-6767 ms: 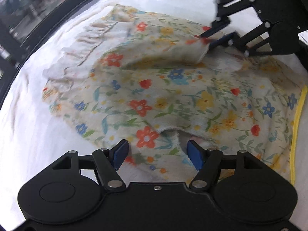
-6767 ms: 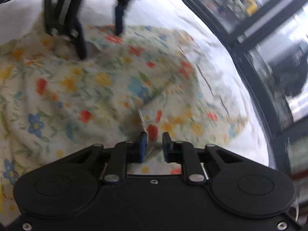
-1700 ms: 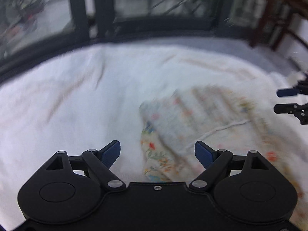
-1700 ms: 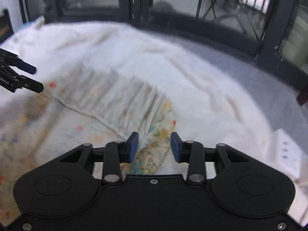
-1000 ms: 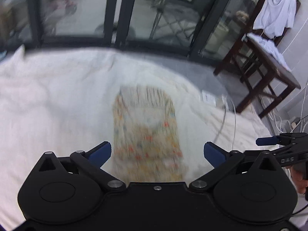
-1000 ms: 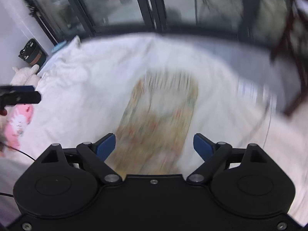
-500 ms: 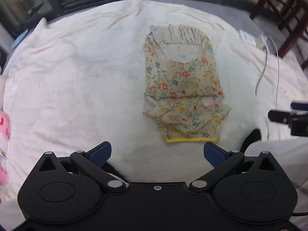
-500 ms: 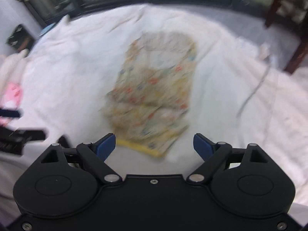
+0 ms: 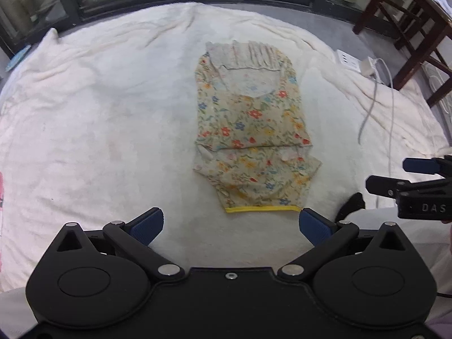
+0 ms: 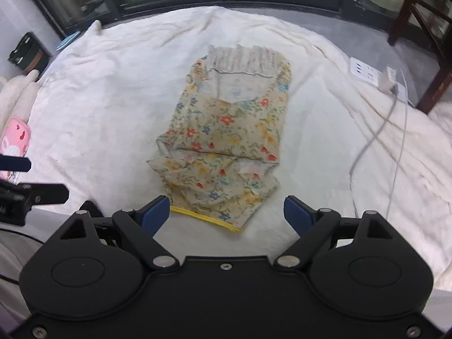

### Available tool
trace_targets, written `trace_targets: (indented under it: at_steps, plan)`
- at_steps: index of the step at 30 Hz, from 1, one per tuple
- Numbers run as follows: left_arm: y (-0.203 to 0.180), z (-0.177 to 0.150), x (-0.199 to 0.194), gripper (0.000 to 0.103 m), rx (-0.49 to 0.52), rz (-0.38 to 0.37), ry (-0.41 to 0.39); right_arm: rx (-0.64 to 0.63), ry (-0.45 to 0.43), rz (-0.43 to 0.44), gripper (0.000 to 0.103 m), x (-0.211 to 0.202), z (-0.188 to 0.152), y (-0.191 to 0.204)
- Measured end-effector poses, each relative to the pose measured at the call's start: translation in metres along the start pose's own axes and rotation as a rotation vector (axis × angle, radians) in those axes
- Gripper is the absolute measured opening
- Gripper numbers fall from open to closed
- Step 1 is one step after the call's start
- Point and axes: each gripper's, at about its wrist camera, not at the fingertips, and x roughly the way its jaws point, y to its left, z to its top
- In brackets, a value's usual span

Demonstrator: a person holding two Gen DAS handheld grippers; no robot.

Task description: Fold clothes

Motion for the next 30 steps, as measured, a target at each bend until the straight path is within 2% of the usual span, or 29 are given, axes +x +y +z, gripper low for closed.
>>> trace_targets:
  at_steps: [5,30]
  plan:
    - [-0.0048,-0.0024,0.0011,0.103,0.028,-0.006,0.000,-0.015,0.000,0.010,0.090,0.0004,-0.0016,0.0020]
    - [-0.0047,-0.0005,0.0055,0.103,0.013,0.012,0.014,-0.011,-0.012,0.010,0.090,-0.0010,-0.0024,0.0053]
